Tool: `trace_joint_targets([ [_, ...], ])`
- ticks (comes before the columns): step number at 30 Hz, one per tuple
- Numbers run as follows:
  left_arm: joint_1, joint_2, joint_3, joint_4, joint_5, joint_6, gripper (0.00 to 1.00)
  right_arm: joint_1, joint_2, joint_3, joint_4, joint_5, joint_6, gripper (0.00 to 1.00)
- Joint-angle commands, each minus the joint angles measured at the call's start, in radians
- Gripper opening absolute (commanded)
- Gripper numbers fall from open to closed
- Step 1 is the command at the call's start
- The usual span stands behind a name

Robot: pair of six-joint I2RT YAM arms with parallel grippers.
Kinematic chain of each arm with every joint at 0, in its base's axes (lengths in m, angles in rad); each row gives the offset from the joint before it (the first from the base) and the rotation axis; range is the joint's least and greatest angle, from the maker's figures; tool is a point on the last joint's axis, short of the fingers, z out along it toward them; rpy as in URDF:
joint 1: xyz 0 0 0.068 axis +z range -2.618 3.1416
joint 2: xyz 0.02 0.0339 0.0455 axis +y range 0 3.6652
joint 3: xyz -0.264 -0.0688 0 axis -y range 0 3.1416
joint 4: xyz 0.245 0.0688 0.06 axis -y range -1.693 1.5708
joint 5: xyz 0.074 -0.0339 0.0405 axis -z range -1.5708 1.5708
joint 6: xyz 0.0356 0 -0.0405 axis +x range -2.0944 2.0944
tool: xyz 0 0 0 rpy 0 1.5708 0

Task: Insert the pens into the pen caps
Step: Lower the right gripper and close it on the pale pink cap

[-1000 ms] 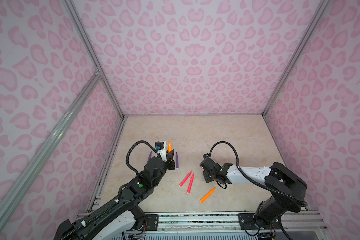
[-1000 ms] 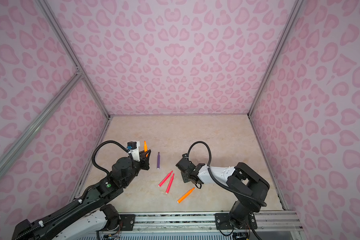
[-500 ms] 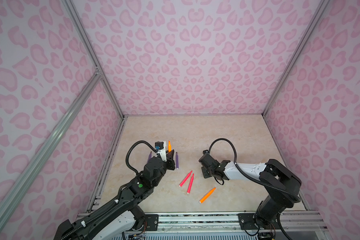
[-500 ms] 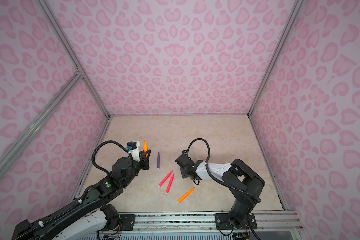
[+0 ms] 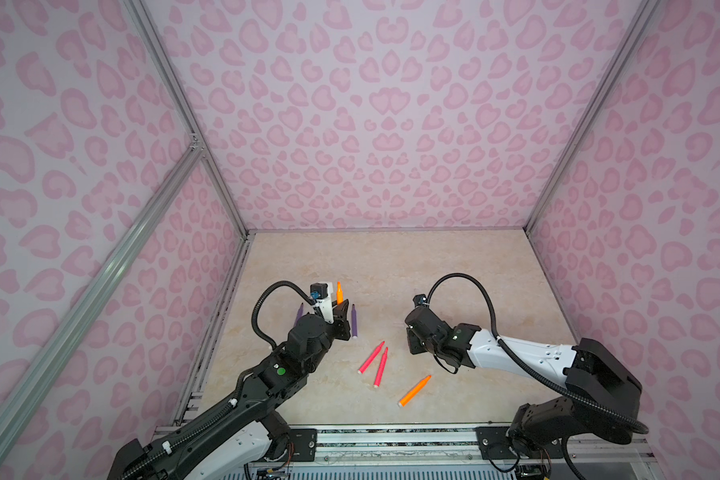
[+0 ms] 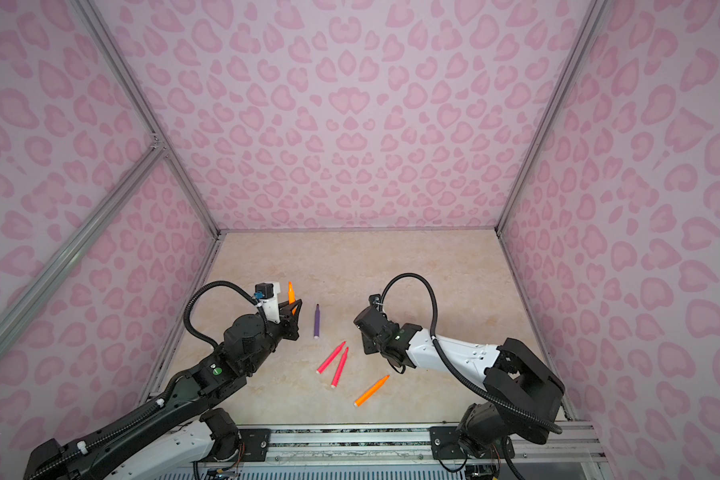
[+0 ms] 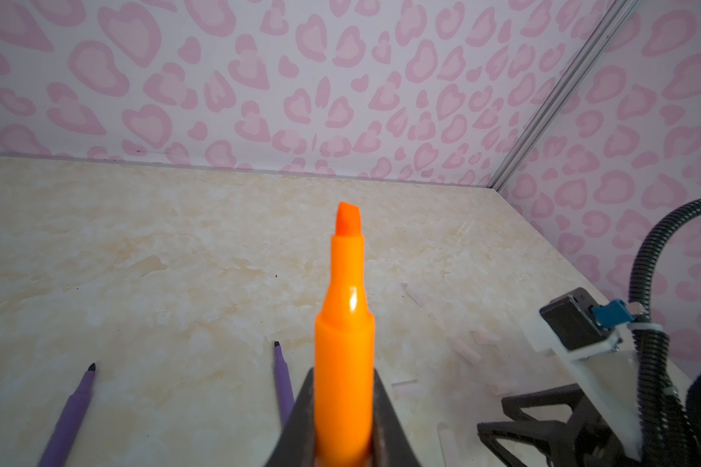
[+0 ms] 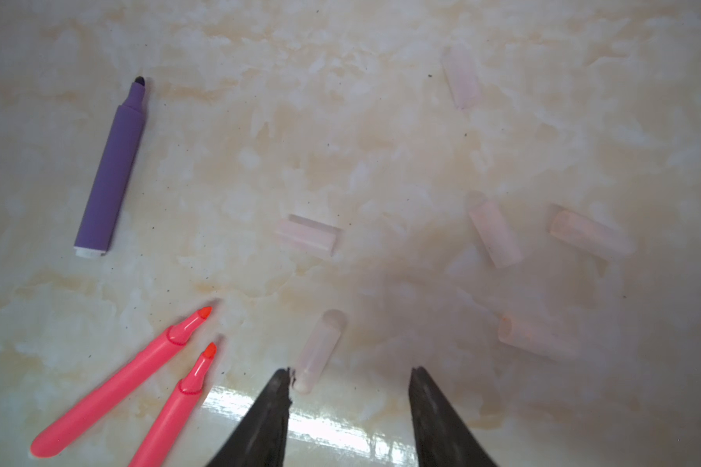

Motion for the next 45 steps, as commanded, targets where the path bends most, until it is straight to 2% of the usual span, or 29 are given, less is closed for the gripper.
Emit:
trace_joint_targets([
  [1, 0.0, 0.0, 0.014, 0.013, 0.002, 0.002, 0.04, 0.023, 0.043, 0.037, -0.023, 0.062, 0.063, 0.54],
  [7, 0.0, -0.005, 0.014, 0.015, 0.004, 0.003, 0.04, 0.031, 0.161, 0.078, -0.05, 0.084, 0.106, 0.52],
  [13, 0.0, -0.005, 0.012, 0.017, -0.001, 0.002, 0.04, 0.043, 0.216, 0.075, -0.023, 0.066, 0.125, 0.49],
  [21, 0.0, -0.006, 0.012, 0.015, -0.001, 0.002, 0.04, 0.046, 0.234, 0.078, -0.019, 0.079, 0.138, 0.37],
  [33, 0.001, -0.006, 0.012, 0.017, 0.003, 0.002, 0.04, 0.046, 0.283, 0.112, -0.061, 0.101, 0.171, 0.33],
  [39, 0.0, -0.006, 0.013, 0.014, 0.002, 0.002, 0.04, 0.046, 0.273, 0.095, -0.052, 0.107, 0.186, 0.27],
  [45, 0.0, -0.008, 0.012, 0.015, 0.004, 0.002, 0.04, 0.045, 0.281, 0.088, -0.042, 0.106, 0.188, 0.27],
])
